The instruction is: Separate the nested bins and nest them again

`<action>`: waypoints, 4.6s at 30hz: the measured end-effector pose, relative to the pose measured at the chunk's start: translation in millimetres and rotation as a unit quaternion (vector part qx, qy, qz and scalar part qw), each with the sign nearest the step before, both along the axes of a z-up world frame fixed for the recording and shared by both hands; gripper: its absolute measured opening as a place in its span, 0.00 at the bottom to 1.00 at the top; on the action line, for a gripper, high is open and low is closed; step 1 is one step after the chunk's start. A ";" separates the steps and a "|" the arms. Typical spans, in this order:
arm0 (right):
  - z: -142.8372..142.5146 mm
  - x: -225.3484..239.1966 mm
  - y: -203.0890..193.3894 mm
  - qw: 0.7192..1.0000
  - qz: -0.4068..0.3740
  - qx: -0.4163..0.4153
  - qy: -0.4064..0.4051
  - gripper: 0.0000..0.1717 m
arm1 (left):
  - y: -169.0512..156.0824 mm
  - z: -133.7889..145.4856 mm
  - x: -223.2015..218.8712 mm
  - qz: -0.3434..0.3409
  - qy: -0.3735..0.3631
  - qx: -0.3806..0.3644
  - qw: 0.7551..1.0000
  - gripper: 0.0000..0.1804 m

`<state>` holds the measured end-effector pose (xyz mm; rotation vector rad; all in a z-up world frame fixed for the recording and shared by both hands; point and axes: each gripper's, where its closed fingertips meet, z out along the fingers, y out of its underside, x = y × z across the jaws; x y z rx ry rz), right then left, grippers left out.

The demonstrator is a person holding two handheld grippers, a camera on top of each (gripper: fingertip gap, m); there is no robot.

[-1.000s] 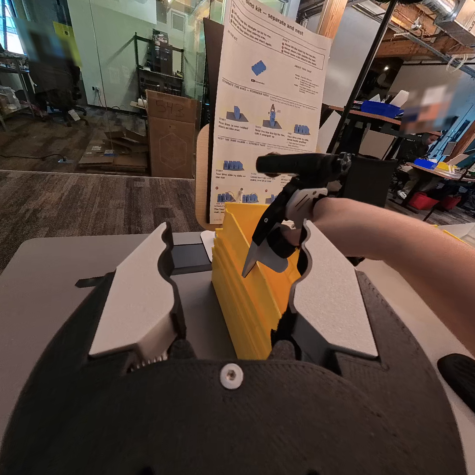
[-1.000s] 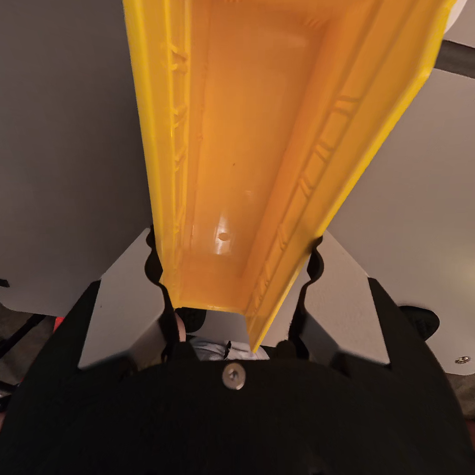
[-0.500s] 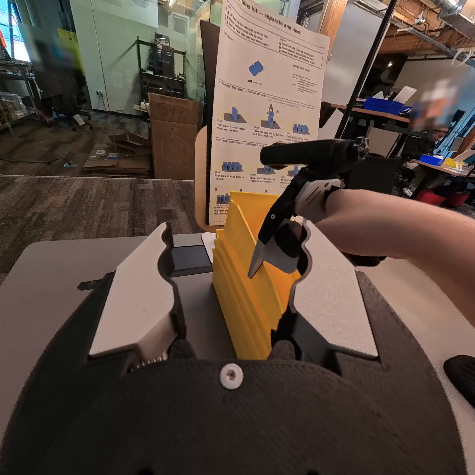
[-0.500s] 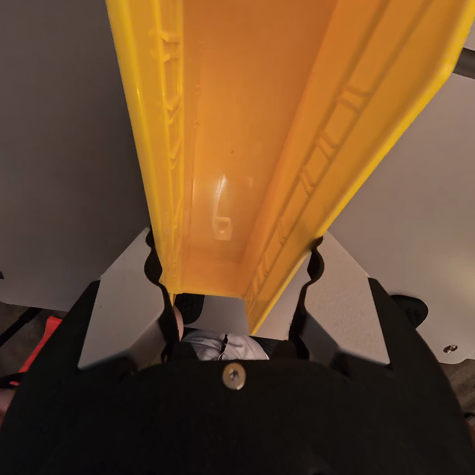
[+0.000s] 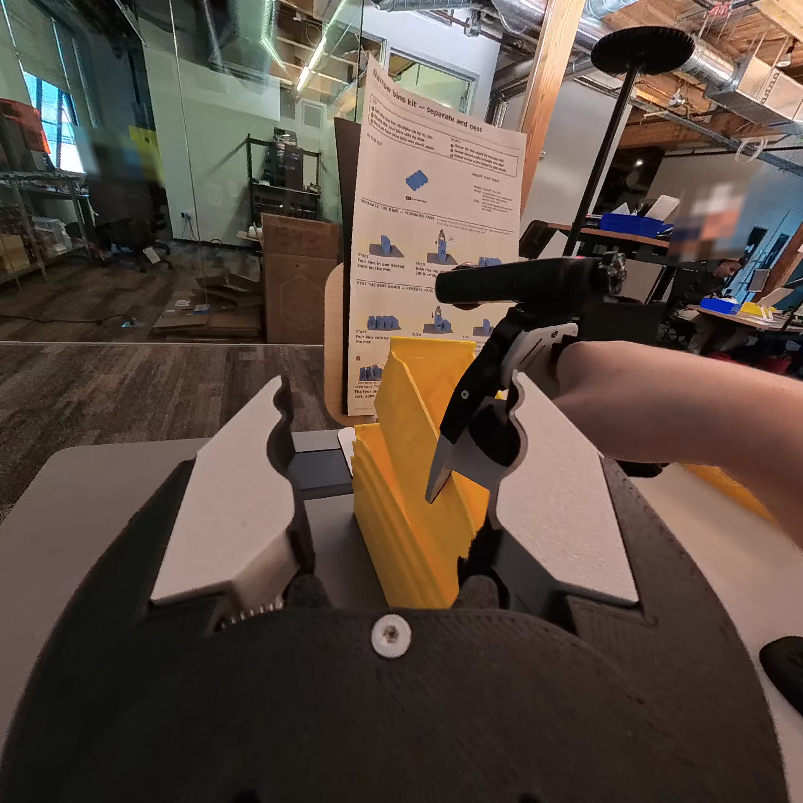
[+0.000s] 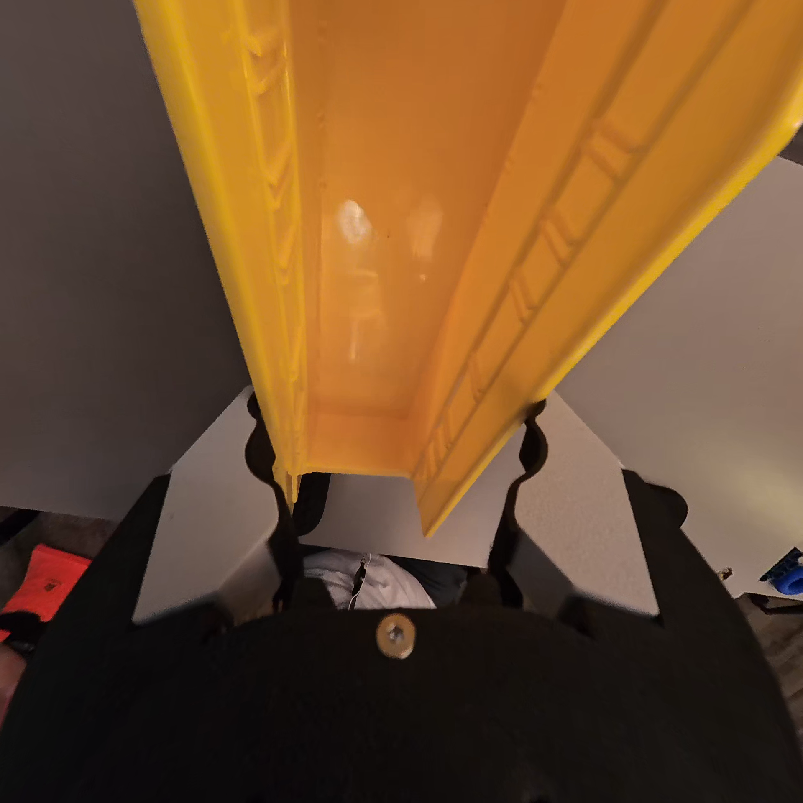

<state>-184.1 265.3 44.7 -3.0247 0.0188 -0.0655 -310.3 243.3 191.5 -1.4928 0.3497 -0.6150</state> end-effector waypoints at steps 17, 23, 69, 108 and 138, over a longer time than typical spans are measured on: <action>40.8 -17.1 -21.9 0.991 0.061 0.120 -0.011 0.69 | -3.6 2.4 -2.8 0.001 -0.003 0.003 1.000 0.54; 67.6 11.6 -40.1 0.993 0.066 0.099 0.026 0.69 | -9.2 8.5 -10.9 0.005 -0.017 0.013 1.000 0.54; -62.5 -5.3 23.7 0.993 0.024 0.074 0.088 0.83 | -12.1 4.5 0.7 -0.018 -0.002 0.006 1.000 0.54; -77.4 -0.8 20.4 0.999 -0.023 -0.043 0.021 0.66 | -9.1 -0.5 -0.8 -0.027 -0.001 -0.006 1.000 0.54; -21.7 270.9 -56.9 0.993 -0.111 0.026 0.013 0.67 | -19.9 7.7 0.7 -0.028 -0.004 0.011 1.000 0.54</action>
